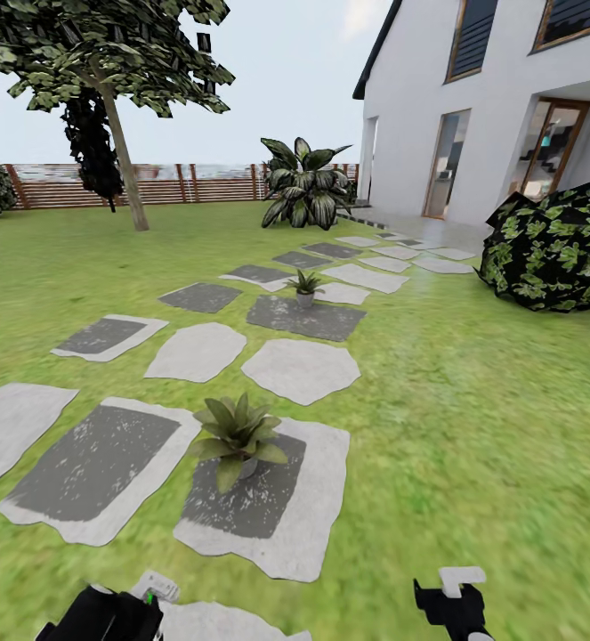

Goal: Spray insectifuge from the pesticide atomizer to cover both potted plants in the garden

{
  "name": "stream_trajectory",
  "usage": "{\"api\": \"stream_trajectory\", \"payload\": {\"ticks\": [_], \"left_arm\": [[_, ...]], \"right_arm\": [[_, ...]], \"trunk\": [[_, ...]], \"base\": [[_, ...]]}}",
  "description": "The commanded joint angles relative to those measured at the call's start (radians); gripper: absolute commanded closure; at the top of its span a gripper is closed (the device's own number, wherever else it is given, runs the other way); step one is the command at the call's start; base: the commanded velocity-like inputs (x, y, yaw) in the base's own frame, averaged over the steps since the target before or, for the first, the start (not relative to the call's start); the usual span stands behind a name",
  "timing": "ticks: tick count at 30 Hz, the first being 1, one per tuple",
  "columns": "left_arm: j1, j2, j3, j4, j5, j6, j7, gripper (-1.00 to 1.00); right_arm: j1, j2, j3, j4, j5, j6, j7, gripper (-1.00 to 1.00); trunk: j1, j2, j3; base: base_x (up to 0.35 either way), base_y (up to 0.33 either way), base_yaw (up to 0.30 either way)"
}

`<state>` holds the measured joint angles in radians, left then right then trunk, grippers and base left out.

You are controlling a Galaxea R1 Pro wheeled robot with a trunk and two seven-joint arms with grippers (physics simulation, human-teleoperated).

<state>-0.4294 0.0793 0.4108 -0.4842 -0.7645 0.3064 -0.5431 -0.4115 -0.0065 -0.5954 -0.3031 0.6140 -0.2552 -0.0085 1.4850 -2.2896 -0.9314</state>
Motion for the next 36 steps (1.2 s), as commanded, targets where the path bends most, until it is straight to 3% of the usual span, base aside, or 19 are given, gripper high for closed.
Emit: {"api": "stream_trajectory", "payload": {"ticks": [1,2,5,10,18,19,20,36], "left_arm": [[0.001,-0.004,0.006,0.002,0.003,0.001,-0.005,1.00],[0.003,-0.006,0.005,0.007,0.029,-0.024,-0.002,1.00],[0.004,-0.005,0.004,0.009,0.065,-0.079,0.000,1.00],[0.002,-0.007,-0.002,0.000,0.079,-0.097,0.000,1.00],[-0.011,-0.005,-0.006,-0.008,0.078,-0.081,-0.002,1.00],[-0.019,-0.016,-0.064,-0.017,0.029,0.062,-0.007,1.00],[-0.028,-0.017,-0.067,-0.029,0.027,0.080,-0.008,1.00],[-0.043,-0.025,-0.068,-0.047,0.027,0.097,-0.008,1.00]], "right_arm": [[-0.001,0.001,-0.008,0.002,0.011,-0.005,-0.001,-1.00],[-0.001,0.002,-0.008,0.002,0.012,-0.005,0.001,-1.00],[-0.001,0.002,-0.007,0.003,0.014,-0.006,0.002,-1.00],[-0.001,0.000,-0.007,0.004,0.016,-0.006,0.003,-1.00],[-0.001,0.000,-0.006,0.004,0.016,-0.006,0.002,-1.00],[-0.001,0.000,-0.007,0.004,0.016,-0.005,0.000,-1.00],[-0.001,0.000,-0.007,0.004,0.016,-0.005,0.000,-1.00],[-0.001,0.000,-0.006,0.027,0.017,-0.006,-0.004,-1.00]], "trunk": [[0.000,0.000,-0.001],[0.000,0.000,-0.001],[0.000,0.000,-0.001],[0.000,0.000,-0.001],[0.000,0.000,-0.001],[0.000,0.000,-0.001],[0.000,0.000,-0.001],[0.000,0.000,-0.001]], "base": [[0.149,0.000,0.000],[0.257,0.000,0.000],[0.301,0.000,0.000],[0.329,0.000,0.000],[0.331,0.000,0.000],[0.010,0.000,0.000],[0.005,0.000,0.000],[0.076,0.006,0.000]]}}
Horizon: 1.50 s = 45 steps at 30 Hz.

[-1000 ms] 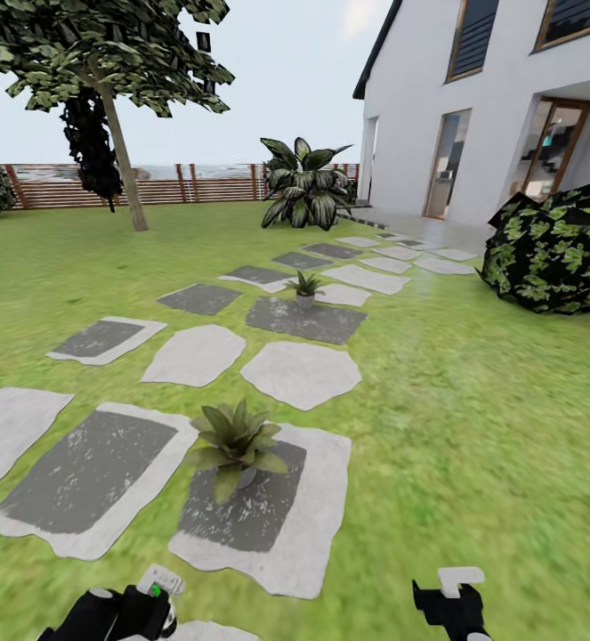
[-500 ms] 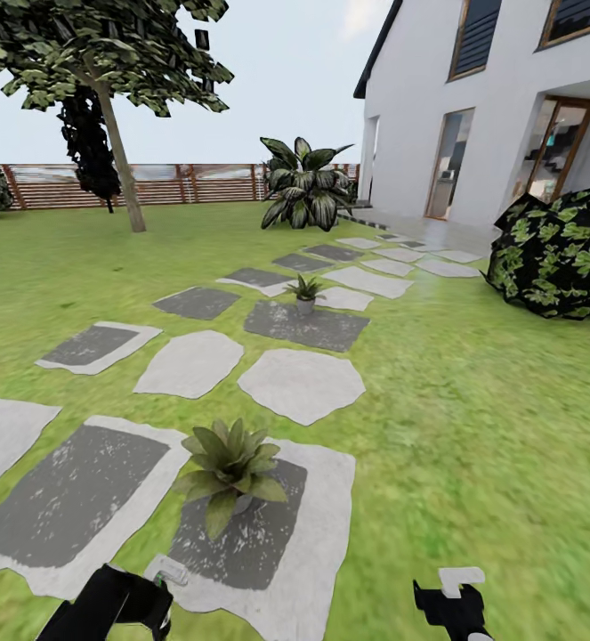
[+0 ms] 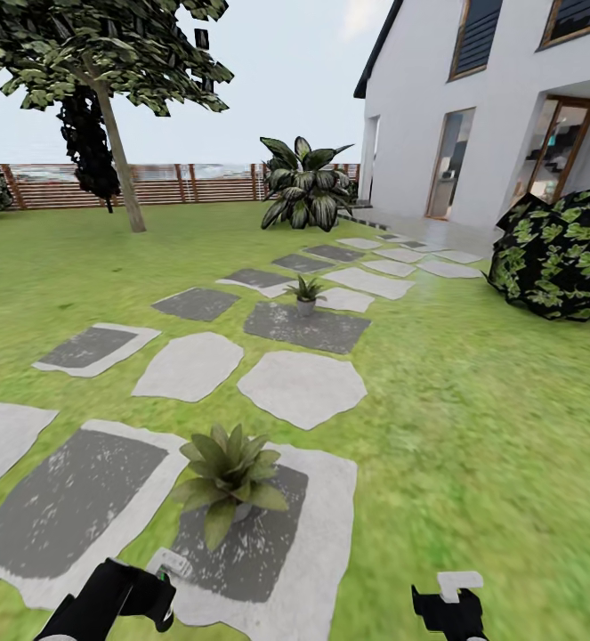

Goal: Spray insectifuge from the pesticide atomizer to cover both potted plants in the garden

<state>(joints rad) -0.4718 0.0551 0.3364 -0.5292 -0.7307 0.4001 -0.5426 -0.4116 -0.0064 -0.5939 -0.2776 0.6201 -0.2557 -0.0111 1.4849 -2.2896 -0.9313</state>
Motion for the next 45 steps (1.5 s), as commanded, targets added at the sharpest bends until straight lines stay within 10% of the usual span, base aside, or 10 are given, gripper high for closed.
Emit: {"api": "stream_trajectory", "payload": {"ticks": [1,45], "left_arm": [[-0.001,-0.001,0.006,-0.002,-0.007,0.003,-0.008,1.00],[0.009,-0.016,-0.069,-0.132,-0.048,0.160,-0.003,1.00]], "right_arm": [[-0.001,0.000,-0.008,0.001,0.010,-0.005,-0.001,-1.00],[-0.001,-0.001,-0.008,0.001,0.010,-0.006,-0.003,-1.00]], "trunk": [[0.000,0.000,-0.001],[0.000,0.000,-0.006]], "base": [[0.169,0.083,0.000],[0.028,0.021,0.076]]}}
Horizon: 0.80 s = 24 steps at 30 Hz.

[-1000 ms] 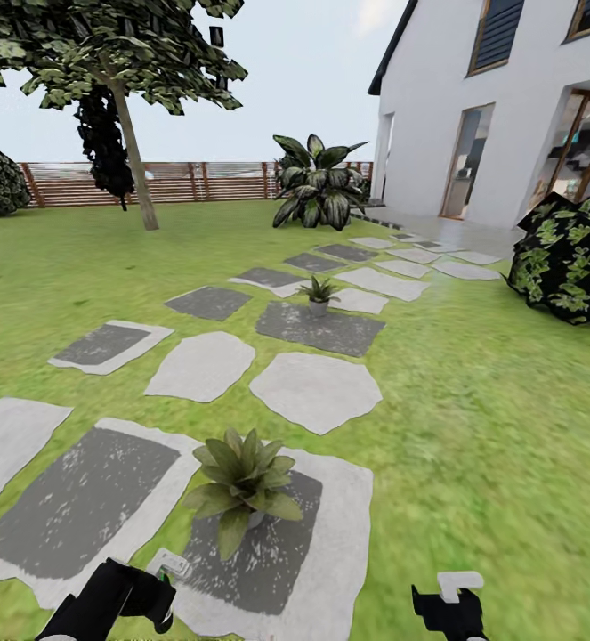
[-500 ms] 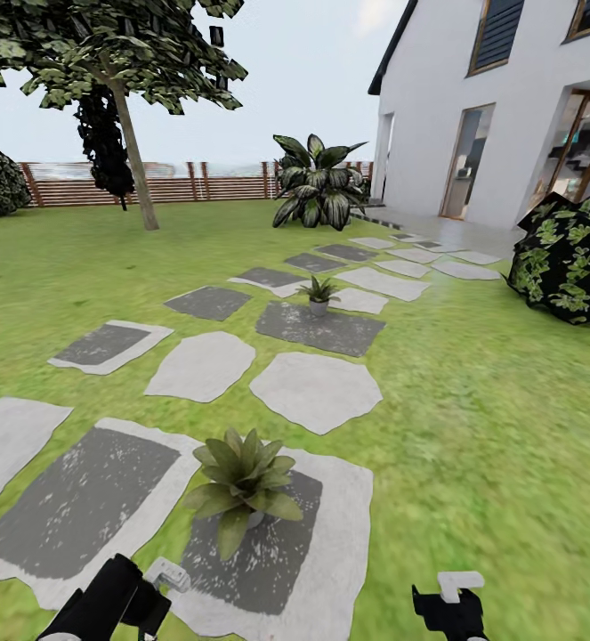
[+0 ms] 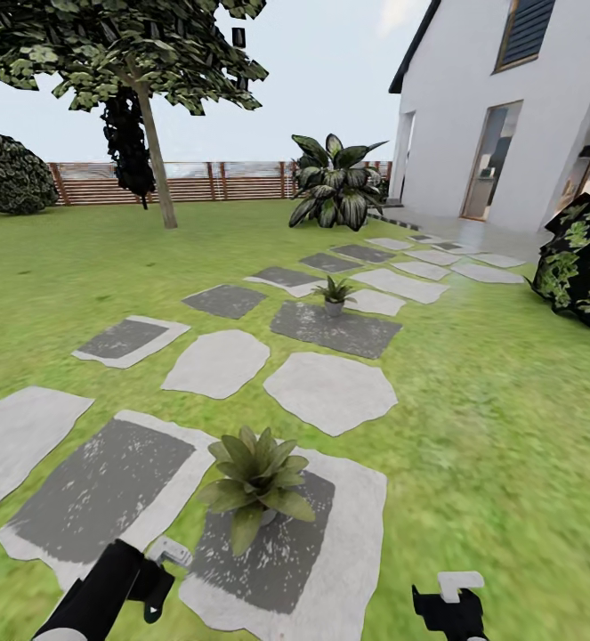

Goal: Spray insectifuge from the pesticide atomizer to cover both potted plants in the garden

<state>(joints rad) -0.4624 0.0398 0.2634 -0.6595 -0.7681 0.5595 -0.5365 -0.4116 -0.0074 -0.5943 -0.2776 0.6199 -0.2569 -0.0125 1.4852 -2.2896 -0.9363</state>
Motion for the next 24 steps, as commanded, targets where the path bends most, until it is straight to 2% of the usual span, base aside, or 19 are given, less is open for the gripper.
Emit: {"api": "stream_trajectory", "payload": {"ticks": [1,9,14,17,20,22,24], "left_arm": [[-0.001,-0.003,0.003,-0.002,-0.011,0.001,-0.010,1.00],[-0.001,-0.002,0.004,-0.002,-0.012,0.002,-0.010,1.00],[-0.002,-0.002,-0.001,-0.002,-0.017,0.003,-0.013,1.00],[-0.014,0.006,-0.003,-0.004,-0.022,0.005,-0.021,1.00],[-0.042,0.014,-0.008,-0.008,-0.052,0.024,-0.038,1.00],[-0.055,0.016,-0.011,-0.008,-0.077,0.032,-0.075,1.00],[-0.071,0.015,-0.012,-0.023,-0.140,0.036,-0.136,1.00]], "right_arm": [[-0.001,0.000,-0.008,0.002,0.011,-0.005,-0.001,-1.00],[-0.001,0.001,-0.008,0.002,0.011,-0.005,-0.001,-1.00],[-0.001,0.000,-0.008,0.001,0.011,-0.004,-0.001,-1.00],[-0.001,0.000,-0.008,0.001,0.011,-0.004,-0.001,-1.00],[-0.001,0.000,-0.008,0.001,0.011,-0.004,-0.001,-1.00],[-0.001,0.000,-0.008,0.001,0.011,-0.004,-0.001,-1.00],[-0.001,0.000,-0.007,0.001,0.012,-0.004,0.000,-1.00]], "trunk": [[0.000,0.000,-0.001],[0.000,0.000,-0.001],[0.000,0.000,-0.001],[0.000,0.000,-0.001],[0.000,0.000,-0.001],[0.000,0.000,-0.001],[0.000,0.000,-0.001]], "base": [[0.000,0.000,0.005],[0.005,0.000,0.001],[0.190,0.027,0.000],[0.074,0.033,0.000],[0.012,0.005,0.000],[0.003,0.001,0.000],[0.000,0.000,0.000]]}}
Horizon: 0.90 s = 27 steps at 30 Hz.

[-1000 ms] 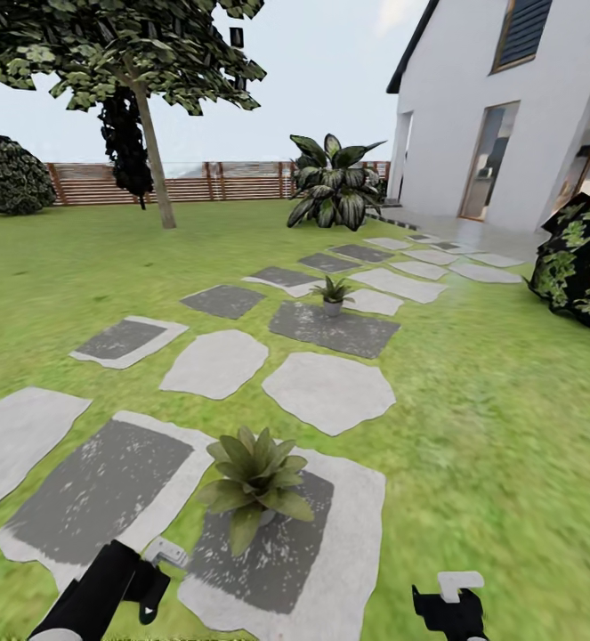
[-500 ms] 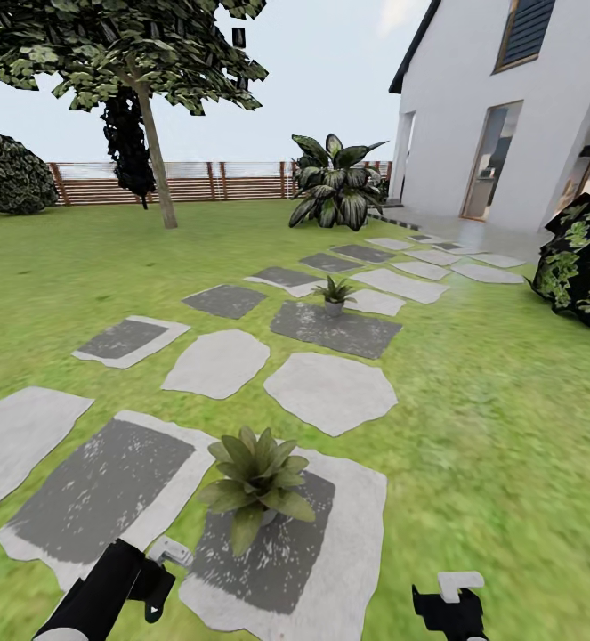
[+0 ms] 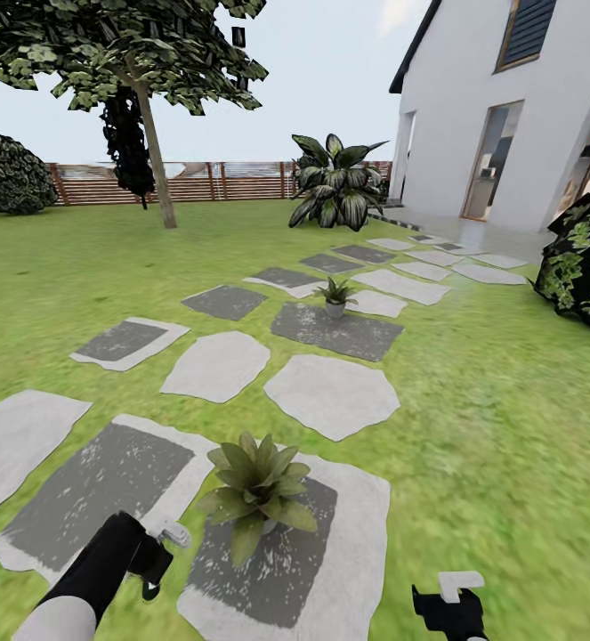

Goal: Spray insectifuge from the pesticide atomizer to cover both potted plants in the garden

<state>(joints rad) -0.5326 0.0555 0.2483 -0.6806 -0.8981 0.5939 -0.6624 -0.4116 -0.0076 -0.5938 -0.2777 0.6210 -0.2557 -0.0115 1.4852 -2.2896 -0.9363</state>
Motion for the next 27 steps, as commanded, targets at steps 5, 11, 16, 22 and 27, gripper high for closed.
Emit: {"api": "stream_trajectory", "payload": {"ticks": [5,11,16,22,27], "left_arm": [[-0.044,0.001,0.003,-0.008,-0.114,0.026,-0.096,1.00],[-0.041,0.001,0.001,-0.008,-0.194,0.042,-0.114,1.00],[-0.038,0.001,0.002,-0.008,-0.202,0.045,-0.117,1.00],[-0.038,0.000,0.002,-0.008,-0.203,0.046,-0.116,1.00],[-0.037,0.000,0.002,-0.008,-0.205,0.046,-0.115,1.00]], "right_arm": [[-0.001,0.000,-0.008,0.002,0.011,-0.005,-0.001,-1.00],[-0.001,0.001,-0.008,0.002,0.011,-0.005,0.000,-1.00],[-0.001,-0.001,-0.009,0.000,0.011,-0.005,0.001,-1.00],[-0.001,-0.002,-0.009,0.000,0.011,-0.005,0.001,-1.00],[-0.001,-0.002,-0.009,0.001,0.011,-0.005,0.001,-1.00]], "trunk": [[0.000,0.000,-0.001],[0.000,0.000,-0.001],[0.000,0.000,-0.001],[0.000,0.000,-0.001],[0.000,0.000,-0.001]], "base": [[0.000,0.000,-0.140],[0.000,0.000,-0.128],[0.000,0.000,-0.006],[0.129,0.129,0.000],[0.034,0.033,0.000]]}}
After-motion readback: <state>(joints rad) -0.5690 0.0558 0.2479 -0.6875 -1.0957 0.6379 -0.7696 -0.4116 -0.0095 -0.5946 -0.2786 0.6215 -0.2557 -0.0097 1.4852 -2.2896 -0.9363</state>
